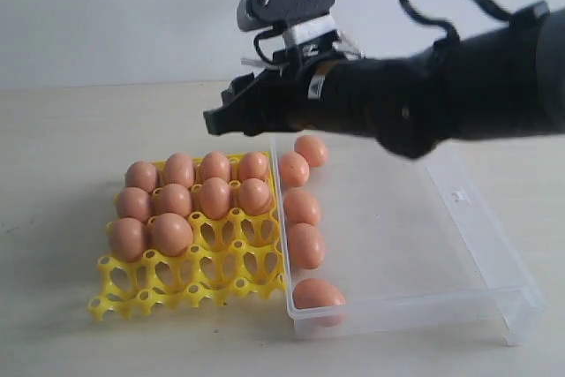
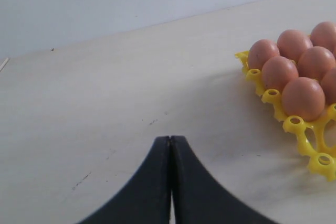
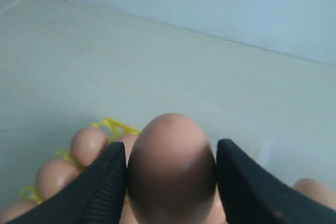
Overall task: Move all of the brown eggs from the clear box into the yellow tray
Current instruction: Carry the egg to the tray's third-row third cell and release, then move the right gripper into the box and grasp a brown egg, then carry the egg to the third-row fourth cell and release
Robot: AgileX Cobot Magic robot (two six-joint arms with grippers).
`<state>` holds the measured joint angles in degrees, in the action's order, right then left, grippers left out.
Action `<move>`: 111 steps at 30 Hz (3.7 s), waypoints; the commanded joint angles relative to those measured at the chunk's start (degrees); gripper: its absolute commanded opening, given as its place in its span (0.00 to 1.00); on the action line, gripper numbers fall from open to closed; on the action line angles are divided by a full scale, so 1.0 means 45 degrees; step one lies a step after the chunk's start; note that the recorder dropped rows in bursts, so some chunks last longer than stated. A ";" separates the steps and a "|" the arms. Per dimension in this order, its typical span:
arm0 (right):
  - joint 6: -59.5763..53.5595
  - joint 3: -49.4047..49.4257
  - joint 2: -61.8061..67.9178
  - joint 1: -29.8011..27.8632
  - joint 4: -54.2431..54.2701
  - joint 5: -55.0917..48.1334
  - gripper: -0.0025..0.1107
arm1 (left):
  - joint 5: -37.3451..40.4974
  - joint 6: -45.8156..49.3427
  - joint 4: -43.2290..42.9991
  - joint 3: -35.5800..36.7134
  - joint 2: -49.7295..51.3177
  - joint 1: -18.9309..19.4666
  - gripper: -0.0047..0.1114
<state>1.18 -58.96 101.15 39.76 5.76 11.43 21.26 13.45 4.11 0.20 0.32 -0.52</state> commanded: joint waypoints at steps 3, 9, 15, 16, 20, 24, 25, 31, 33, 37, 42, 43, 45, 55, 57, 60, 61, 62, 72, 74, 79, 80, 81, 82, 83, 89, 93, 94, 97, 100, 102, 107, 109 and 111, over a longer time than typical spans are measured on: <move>0.4237 0.2591 0.0366 0.0637 -0.3199 0.5163 0.02 | -0.0095 -0.0001 0.0018 -0.0045 -0.0071 -0.0017 0.04; 0.6129 0.2878 0.1758 0.0637 -0.4421 0.7186 0.02 | -0.0095 -0.0001 0.0018 -0.0045 -0.0071 -0.0017 0.04; 0.6734 0.2878 0.2726 0.0637 -0.4642 0.7317 0.02 | -0.0095 -0.0001 0.0018 -0.0045 -0.0071 -0.0017 0.04; 0.6767 0.2878 0.2805 0.0637 -0.4658 0.7317 0.02 | -0.0095 -0.0001 0.0018 -0.0045 -0.0071 -0.0017 0.04; 0.6793 0.2878 0.2911 0.0637 -0.4744 0.6953 0.02 | -0.0095 -0.0001 0.0018 -0.0045 -0.0071 -0.0017 0.04; 0.6793 0.2878 0.3012 0.0637 -0.4966 0.6857 0.06 | -0.0095 -0.0001 0.0018 -0.0045 -0.0071 -0.0017 0.04; 0.6793 0.2878 0.3012 0.0637 -0.5023 0.6857 0.09 | -0.0095 -0.0001 0.0018 -0.0045 -0.0071 -0.0017 0.04; 0.6739 0.2878 0.3012 0.0637 -0.5165 0.6857 0.53 | -0.0095 -0.0001 0.0018 -0.0045 -0.0071 -0.0017 0.04; 0.6739 0.2878 0.3012 0.0637 -0.4893 0.6724 0.60 | -0.0095 -0.0001 0.0018 -0.0045 -0.0071 -0.0017 0.04; 0.6531 0.2878 0.2853 0.0610 -0.4892 0.6672 0.57 | -0.0095 -0.0001 0.0018 -0.0045 -0.0071 -0.0017 0.04; 0.4919 0.2770 0.0692 0.0610 -0.4412 0.3395 0.38 | -0.0095 -0.0001 0.0018 -0.0045 -0.0071 -0.0017 0.04; 0.4277 0.2687 0.0212 0.0610 -0.4186 0.2343 0.33 | -0.0095 -0.0001 0.0018 -0.0045 -0.0071 -0.0017 0.04; 0.2627 0.2392 -0.0919 0.0469 -0.3386 -0.0126 0.21 | -0.0095 -0.0001 0.0018 -0.0045 -0.0071 -0.0017 0.04; 0.1548 0.1006 -0.2599 -0.0809 -0.0750 -0.7130 0.02 | -0.0095 -0.0001 0.0018 -0.0045 -0.0071 -0.0017 0.04; 0.1548 0.1006 -0.2307 -0.1017 -0.0179 -0.7555 0.05 | -0.0095 -0.0001 0.0018 -0.0045 -0.0071 -0.0017 0.04; 0.1500 0.1006 -0.1700 -0.1290 0.1269 -0.8109 0.23 | -0.0095 -0.0001 0.0018 -0.0045 -0.0071 -0.0017 0.04; 0.1464 0.1006 -0.1537 -0.1318 0.1604 -0.8164 0.30 | -0.0095 -0.0001 0.0018 -0.0045 -0.0071 -0.0017 0.04; 0.1434 0.1006 -0.1341 -0.1318 0.1794 -0.8164 0.40 | -0.0095 -0.0001 0.0018 -0.0045 -0.0071 -0.0017 0.04; 0.1091 0.0820 0.0525 -0.1318 0.2738 -0.7516 0.53 | -0.0095 -0.0001 0.0018 -0.0045 -0.0071 -0.0017 0.04; 0.0698 0.0820 0.0842 -0.1318 0.3056 -0.7231 0.53 | -0.0095 -0.0001 0.0018 -0.0045 -0.0071 -0.0017 0.04; 0.0162 0.0798 0.1363 -0.1318 0.3397 -0.6825 0.53 | -0.0095 -0.0001 0.0018 -0.0045 -0.0071 -0.0017 0.04; 0.0056 0.0703 0.1494 -0.1318 0.3397 -0.6801 0.53 | -0.0095 -0.0001 0.0018 -0.0045 -0.0071 -0.0017 0.04; 0.0062 0.0562 0.1611 -0.1318 0.3397 -0.6801 0.53 | -0.0095 -0.0001 0.0018 -0.0045 -0.0071 -0.0017 0.04; 0.0062 0.0448 0.1742 -0.1318 0.3397 -0.6801 0.53 | -0.0095 -0.0001 0.0018 -0.0045 -0.0071 -0.0017 0.04; -0.0072 0.0276 0.1883 -0.1318 0.3397 -0.6801 0.53 | -0.0095 -0.0001 0.0018 -0.0045 -0.0071 -0.0017 0.04; -0.0262 -0.0442 0.2285 -0.1318 0.3372 -0.6941 0.33 | -0.0095 -0.0001 0.0018 -0.0045 -0.0071 -0.0017 0.04; -0.0262 -0.0442 0.2200 -0.1318 0.3218 -0.6799 0.03 | -0.0095 -0.0001 0.0018 -0.0045 -0.0071 -0.0017 0.04; -0.0262 -0.0442 0.2066 -0.1318 0.3072 -0.6799 0.02 | -0.0095 -0.0001 0.0018 -0.0045 -0.0071 -0.0017 0.04; -0.0262 -0.0340 0.1389 -0.1282 0.2626 -0.6539 0.02 | -0.0095 -0.0001 0.0018 -0.0045 -0.0071 -0.0017 0.04; -0.0262 0.0481 0.0405 -0.1000 0.2118 -0.4347 0.02 | -0.0095 -0.0001 0.0018 -0.0045 -0.0071 -0.0017 0.04; -0.0262 0.1597 -0.0379 -0.0525 0.1122 -0.1667 0.02 | -0.0095 -0.0001 0.0018 -0.0045 -0.0071 -0.0017 0.04; -0.0262 0.3763 -0.0060 0.0266 -0.1491 0.4143 0.02 | -0.0095 -0.0001 0.0018 -0.0045 -0.0071 -0.0017 0.04; -0.0262 0.3868 0.0433 0.0266 -0.1608 0.4731 0.02 | -0.0095 -0.0001 0.0018 -0.0045 -0.0071 -0.0017 0.04; -0.0584 0.3868 0.1090 0.0266 -0.2063 0.5704 0.02 | -0.0095 -0.0001 0.0018 -0.0045 -0.0071 -0.0017 0.04</move>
<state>0.00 -41.68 104.07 40.76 -1.33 32.09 21.26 13.45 4.11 0.20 0.32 -0.52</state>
